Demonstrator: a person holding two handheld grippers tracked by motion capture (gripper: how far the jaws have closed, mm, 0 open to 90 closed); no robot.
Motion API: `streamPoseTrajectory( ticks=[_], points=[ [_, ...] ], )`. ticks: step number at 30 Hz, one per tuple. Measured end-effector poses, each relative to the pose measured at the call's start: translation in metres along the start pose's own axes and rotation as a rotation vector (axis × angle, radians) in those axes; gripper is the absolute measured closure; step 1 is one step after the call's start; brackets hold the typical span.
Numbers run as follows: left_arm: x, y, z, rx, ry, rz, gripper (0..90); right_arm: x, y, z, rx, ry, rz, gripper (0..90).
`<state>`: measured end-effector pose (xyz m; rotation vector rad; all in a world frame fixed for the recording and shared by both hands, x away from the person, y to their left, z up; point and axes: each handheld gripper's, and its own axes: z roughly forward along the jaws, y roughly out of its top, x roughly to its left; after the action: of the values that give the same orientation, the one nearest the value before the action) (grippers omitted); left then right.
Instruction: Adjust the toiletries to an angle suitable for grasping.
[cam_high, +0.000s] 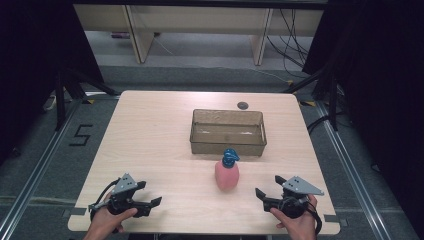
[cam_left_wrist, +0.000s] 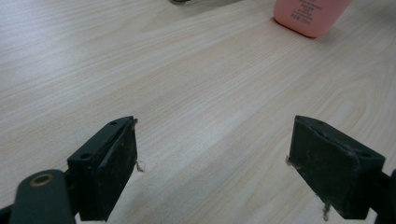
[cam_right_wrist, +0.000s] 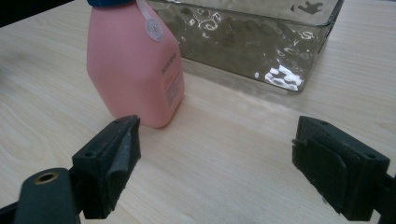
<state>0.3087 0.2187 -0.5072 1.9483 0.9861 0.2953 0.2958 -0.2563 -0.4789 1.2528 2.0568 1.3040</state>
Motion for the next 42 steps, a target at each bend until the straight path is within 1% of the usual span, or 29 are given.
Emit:
streamPoseTrajectory(
  ticks=[1,4,6,7,8,9,10,11,12,13,17,18,19,20,21,22,23,26,29,30,31,32,33,34,36,37,39,40,42],
  points=[
    [0.0,0.0,0.0,-0.001,0.0,0.0,14.7,-0.001,0.0,0.0,-0.006,0.006,-0.011,15.9],
    [0.0,0.0,0.0,-0.002,0.0,-0.001,14.7,-0.001,0.0,0.0,-0.017,0.009,-0.012,16.0],
    [0.0,0.0,0.0,-0.002,0.0,-0.001,14.7,0.0,0.001,-0.001,-0.008,0.008,-0.006,16.1],
    [0.0,0.0,0.0,-0.001,0.0,-0.001,14.7,-0.003,0.002,-0.001,-0.014,0.004,-0.042,16.3],
    [0.0,0.0,0.0,-0.001,0.0,0.0,14.7,-0.001,0.002,-0.002,-0.014,0.007,-0.02,16.9],
    [0.0,0.0,0.0,-0.002,0.0,-0.001,14.7,-0.003,0.003,-0.002,-0.027,0.003,-0.053,16.9],
    [0.0,0.0,0.0,-0.002,0.0,-0.001,14.7,-0.003,0.003,-0.001,-0.032,-0.003,-0.066,16.9],
    [0.0,0.0,0.0,-0.002,0.001,-0.001,14.7,-0.002,0.003,-0.001,-0.028,0.005,-0.051,17.2],
    [0.0,0.0,0.0,-0.002,0.001,0.0,14.7,-0.002,0.003,-0.001,-0.036,0.009,-0.052,17.5],
    [0.0,0.0,0.0,-0.004,0.001,-0.002,14.7,-0.002,0.004,-0.001,-0.041,0.006,-0.067,17.6],
    [0.0,0.0,0.0,-0.005,0.001,-0.002,14.7,0.0,0.006,-0.001,-0.044,0.016,-0.063,18.0],
    [0.0,0.0,0.0,-0.005,0.002,-0.002,14.7,0.003,0.006,0.0,-0.067,0.026,-0.047,18.3],
    [0.0,0.0,0.0,-0.004,0.002,-0.002,14.7,0.002,0.007,0.0,-0.062,0.025,-0.069,18.6],
    [0.0,0.0,0.0,-0.005,0.001,-0.002,14.7,0.004,0.008,-0.001,-0.055,0.031,-0.049,18.9],
    [0.0,0.0,0.0,-0.003,0.001,0.0,14.7,0.003,0.009,0.0,-0.072,0.034,-0.072,19.0],
    [0.0,0.0,0.0,-0.004,0.0,-0.002,14.7,0.003,0.01,0.001,-0.08,0.027,-0.082,19.0],
    [0.0,0.0,0.0,-0.004,0.0,-0.002,14.7,0.003,0.011,0.001,-0.081,0.033,-0.083,19.0],
    [0.0,0.0,0.0,-0.003,-0.001,0.001,14.7,0.005,0.012,0.002,-0.069,0.045,-0.06,19.0],
    [0.0,0.0,0.0,-0.005,-0.001,-0.002,14.7,0.006,0.014,0.003,-0.074,0.046,-0.07,19.1],
    [0.0,0.0,0.0,-0.005,-0.001,-0.002,14.7,0.007,0.015,0.005,-0.085,0.051,-0.071,19.0],
    [0.0,0.0,0.0,-0.006,-0.001,-0.001,14.7,0.006,0.016,0.006,-0.096,0.049,-0.091,19.1],
    [0.0,0.0,0.0,-0.006,-0.001,-0.001,14.7,0.008,0.017,0.006,-0.088,0.052,-0.082,19.1],
    [0.0,0.0,0.0,-0.005,-0.001,-0.002,14.7,0.009,0.017,0.008,-0.099,0.06,-0.07,19.2],
    [0.0,0.0,0.0,-0.005,-0.001,-0.002,14.7,0.009,0.017,0.008,-0.099,0.06,-0.07,19.2],
    [0.0,0.0,0.0,-0.006,-0.001,-0.002,14.7,0.011,0.021,0.009,-0.1,0.078,-0.064,19.5],
    [0.0,0.0,0.0,-0.006,-0.001,-0.003,14.7,0.01,0.023,0.01,-0.102,0.071,-0.089,19.5],
    [0.0,0.0,0.0,-0.004,-0.001,-0.003,14.7,0.01,0.024,0.011,-0.096,0.076,-0.091,19.5],
    [0.0,0.0,0.0,-0.004,-0.001,-0.002,14.7,0.012,0.026,0.013,-0.102,0.092,-0.082,19.6],
    [0.0,0.0,0.0,-0.007,-0.002,-0.003,14.7,0.014,0.028,0.015,-0.111,0.093,-0.079,19.6]
  ],
)
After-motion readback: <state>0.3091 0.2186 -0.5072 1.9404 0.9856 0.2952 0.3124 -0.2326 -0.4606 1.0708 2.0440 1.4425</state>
